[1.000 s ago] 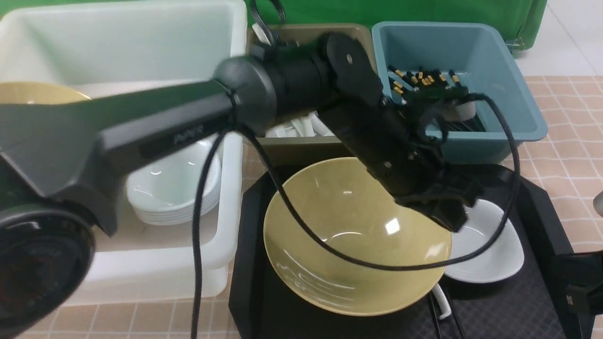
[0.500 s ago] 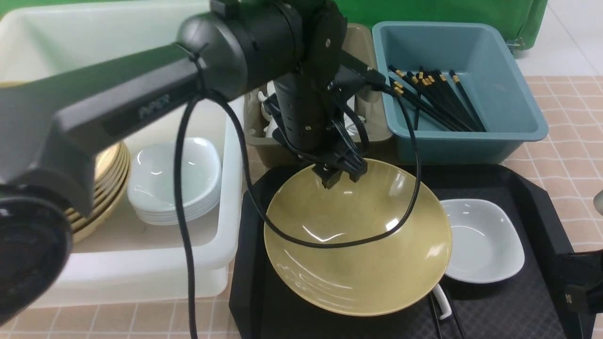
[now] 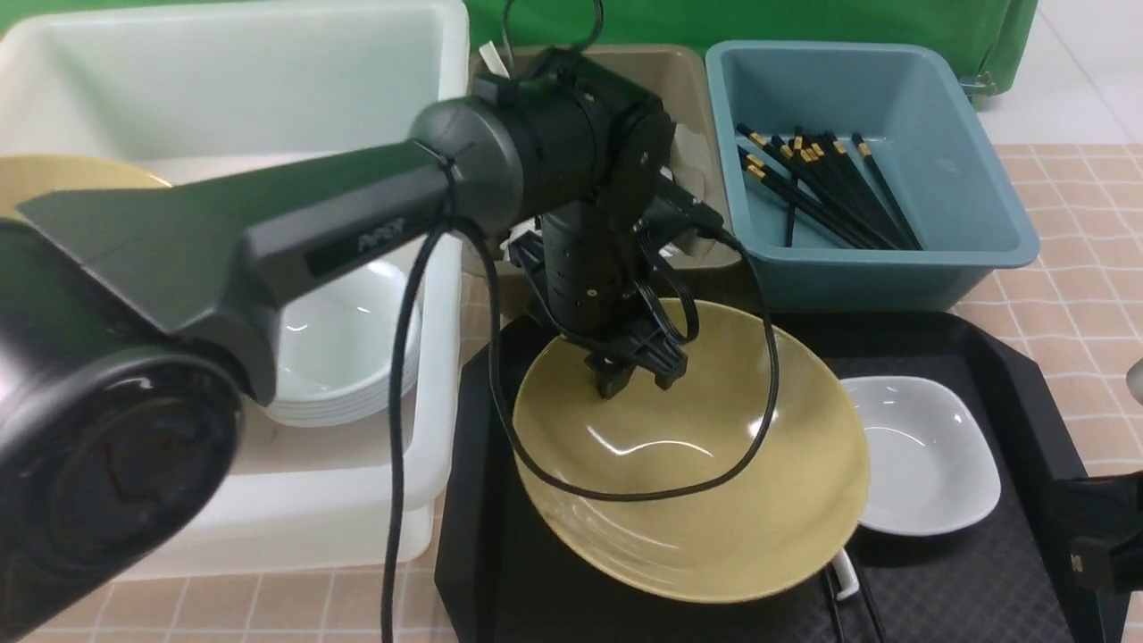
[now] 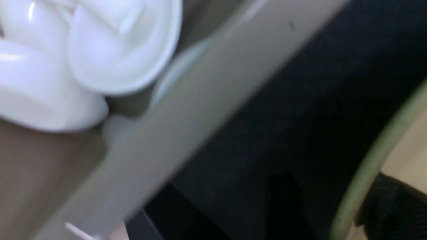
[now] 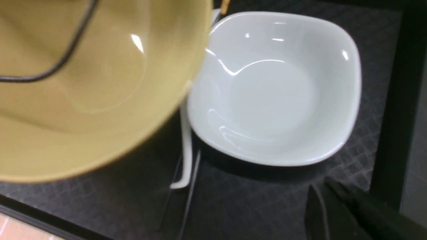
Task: On brown table put chopsticks spoon bowls plates into blue grey white boxes.
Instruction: 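Grasp the large bowl on the tray by its rim, then place the tan bowl onto the bowl stack in the left bin with the left gripper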
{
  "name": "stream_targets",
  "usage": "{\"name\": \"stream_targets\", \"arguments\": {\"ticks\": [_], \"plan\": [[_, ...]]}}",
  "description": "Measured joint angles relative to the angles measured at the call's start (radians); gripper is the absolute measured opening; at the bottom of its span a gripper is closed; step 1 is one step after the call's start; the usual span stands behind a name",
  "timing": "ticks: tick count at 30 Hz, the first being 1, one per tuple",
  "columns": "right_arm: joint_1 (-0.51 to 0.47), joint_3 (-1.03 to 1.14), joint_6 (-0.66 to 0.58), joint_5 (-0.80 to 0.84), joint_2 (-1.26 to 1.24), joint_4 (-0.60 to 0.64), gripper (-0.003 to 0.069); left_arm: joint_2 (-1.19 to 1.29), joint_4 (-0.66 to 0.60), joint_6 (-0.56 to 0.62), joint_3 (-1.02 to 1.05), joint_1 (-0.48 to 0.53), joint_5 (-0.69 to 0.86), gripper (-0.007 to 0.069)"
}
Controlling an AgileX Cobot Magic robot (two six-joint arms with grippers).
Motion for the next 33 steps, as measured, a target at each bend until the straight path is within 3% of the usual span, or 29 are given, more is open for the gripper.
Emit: {"name": "stream_targets", "arguments": {"ticks": [3, 6, 15, 19, 20, 21, 25, 26, 30, 33], "plan": [[0.000, 0.000, 0.000, 0.001, 0.000, 0.000, 0.0048, -0.077, -0.047, -0.001, 0.000, -0.002, 0.020, 0.0072], [0.000, 0.000, 0.000, 0.003, 0.000, 0.000, 0.0048, -0.152, -0.062, 0.001, 0.001, -0.003, 0.014, 0.0020], [0.000, 0.000, 0.003, 0.007, 0.000, 0.000, 0.0048, -0.602, -0.051, 0.004, 0.008, 0.065, -0.024, 0.0006], [0.000, 0.000, 0.003, 0.007, 0.000, 0.010, 0.0048, -0.819, 0.040, -0.081, 0.100, 0.303, -0.065, 0.0006], [0.000, 0.000, 0.003, 0.007, 0.000, 0.013, 0.0048, -0.841, 0.045, -0.086, 0.119, 0.317, -0.075, 0.0006], [0.000, 0.000, 0.003, 0.007, 0.000, 0.026, 0.0048, -0.929, 0.084, -0.128, 0.212, 0.454, -0.128, 0.0006], [0.018, 0.000, 0.003, 0.005, 0.000, 0.048, 0.0048, -1.118, 0.136, -0.222, 0.497, 0.719, -0.298, 0.0008], [0.019, 0.000, 0.003, 0.005, 0.000, 0.048, 0.0048, -1.126, 0.135, -0.236, 0.513, 0.746, -0.317, 0.0008], [0.064, 0.000, 0.002, 0.004, 0.000, 0.050, 0.0048, -1.195, 0.009, -0.311, 0.780, 0.968, -0.508, 0.0008], [0.087, 0.001, -0.008, 0.004, 0.000, 0.050, 0.0048, -1.138, -0.087, -0.277, 0.842, 1.023, -0.558, 0.0008]]}}
